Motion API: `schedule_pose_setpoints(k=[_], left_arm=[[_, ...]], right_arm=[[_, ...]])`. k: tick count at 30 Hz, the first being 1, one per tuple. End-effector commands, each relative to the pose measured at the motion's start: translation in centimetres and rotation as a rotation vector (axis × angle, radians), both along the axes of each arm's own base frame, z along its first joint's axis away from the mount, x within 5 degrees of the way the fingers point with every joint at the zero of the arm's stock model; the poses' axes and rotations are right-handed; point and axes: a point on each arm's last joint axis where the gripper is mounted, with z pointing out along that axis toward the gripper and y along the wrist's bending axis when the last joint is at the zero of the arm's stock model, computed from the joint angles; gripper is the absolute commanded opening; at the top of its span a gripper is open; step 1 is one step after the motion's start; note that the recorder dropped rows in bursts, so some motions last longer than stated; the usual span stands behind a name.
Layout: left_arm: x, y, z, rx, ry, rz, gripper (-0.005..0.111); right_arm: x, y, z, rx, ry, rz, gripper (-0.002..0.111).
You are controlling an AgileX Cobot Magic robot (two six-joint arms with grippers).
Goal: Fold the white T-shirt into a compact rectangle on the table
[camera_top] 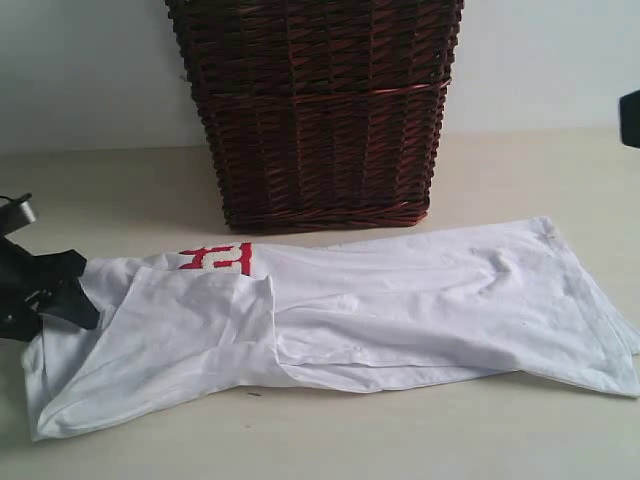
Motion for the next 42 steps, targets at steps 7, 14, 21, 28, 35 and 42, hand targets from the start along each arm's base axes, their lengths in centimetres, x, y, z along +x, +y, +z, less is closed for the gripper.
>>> schedule_pose_setpoints(k=[7,14,21,28,35,42], left_arm=[[0.3,-1.6,-1.3,0.018,0.032,-0.117,0.001],[1.0,-0.6,1.4,0.136,-0.018,-0.128,0.000],[1.7,0.1,6.9,0.230,-0.121,-0.076,0.000],[1.1,-4.1,11.4,0.116,-0.220,-0.132,0.000],[-0.7,-17.4,16.9,-0.144,-0.420,-0.299,0.000],[-5.1,-31.5,13.4,-0.233,-0.649,-0.367,0.000]], right_arm=[[-9.2,-2.5,-1.4,0.100,-0.365,-0.088,0.001],[-11.7,-3.2,-3.8,0.174,-0.461,-0.124,0.001],[-11.8,-3.2,-4.8,0.181,-0.451,-0.127,0.001],[-11.6,-3.1,-5.2,0.177,-0.438,-0.126,0.001],[-11.7,-3.0,-5.4,0.166,-0.412,-0.106,0.001],[-11.8,-2.8,-5.8,0.144,-0.374,-0.079,0.001]])
